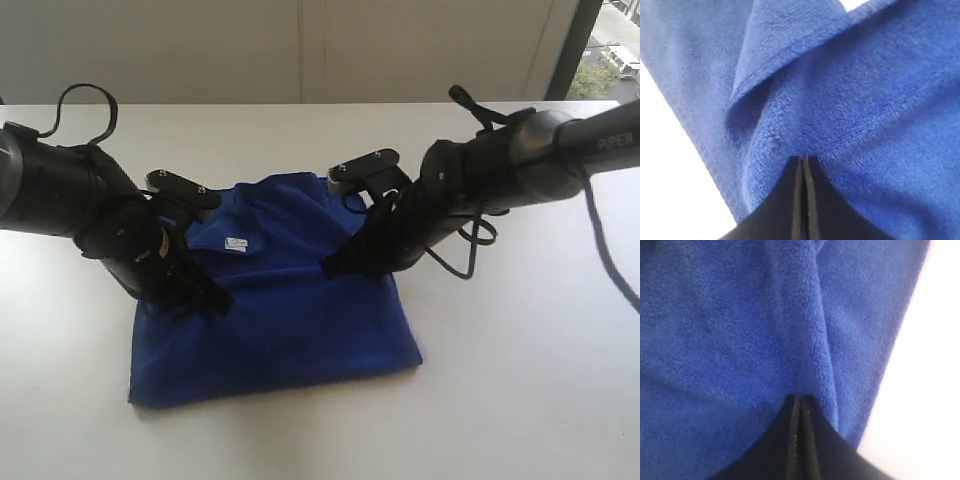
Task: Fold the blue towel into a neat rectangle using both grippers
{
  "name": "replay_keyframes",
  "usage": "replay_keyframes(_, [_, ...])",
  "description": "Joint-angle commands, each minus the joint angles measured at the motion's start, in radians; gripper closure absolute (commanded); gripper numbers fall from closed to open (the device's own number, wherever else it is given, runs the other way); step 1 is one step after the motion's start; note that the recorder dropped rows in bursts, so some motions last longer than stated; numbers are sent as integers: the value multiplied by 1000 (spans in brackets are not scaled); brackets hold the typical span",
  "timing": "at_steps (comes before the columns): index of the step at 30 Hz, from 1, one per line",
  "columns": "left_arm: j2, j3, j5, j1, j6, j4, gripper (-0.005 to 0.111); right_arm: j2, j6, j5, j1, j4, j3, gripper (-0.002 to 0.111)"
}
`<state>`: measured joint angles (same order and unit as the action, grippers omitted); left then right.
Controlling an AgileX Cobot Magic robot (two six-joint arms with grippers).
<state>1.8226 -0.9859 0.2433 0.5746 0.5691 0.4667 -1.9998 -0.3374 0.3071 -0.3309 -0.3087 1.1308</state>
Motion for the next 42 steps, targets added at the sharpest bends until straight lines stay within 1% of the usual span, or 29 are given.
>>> replay_keyframes(1, [10,12,-71,-7,-4,17,107,79,75,-75,1,22,-159,108])
replay_keyframes(4, [-13,12,-81,-1,-4,13,107,163,75,-106,1,20,-200,108])
replay_keyframes(7, [-81,12,-94,33,-4,13,107,249,75,-110,1,20,-200,108])
replay_keyframes(9, [-123,12,-66,46,4,13,107,291,75,-105,1,20,-200,108])
replay_keyframes(11, [-157,12,11,46,25,11,107,314,75,-84,1,16,-198,108])
replay_keyframes(13, [-157,12,33,44,25,15,107,295,75,-75,1,-23,-198,108])
replay_keyframes(16, [-121,12,-33,44,30,15,107,217,75,-69,-22,-41,-186,108])
replay_keyframes(17, [-94,12,-46,44,55,14,107,185,75,-57,-35,-44,-173,108])
replay_keyframes(22, [5,7,-62,37,62,14,107,84,75,-50,-46,-72,-104,108])
replay_keyframes(25, [53,8,-71,27,75,14,107,53,75,-48,-46,-72,-83,108])
replay_keyframes(29, [84,8,-89,31,81,9,107,38,75,-37,-46,-64,-85,108])
replay_keyframes(34, [86,8,-118,50,85,-23,107,11,110,-16,-9,-57,-85,108])
replay_keyframes(42, [86,7,-157,79,90,-89,107,7,110,40,55,-14,-85,108])
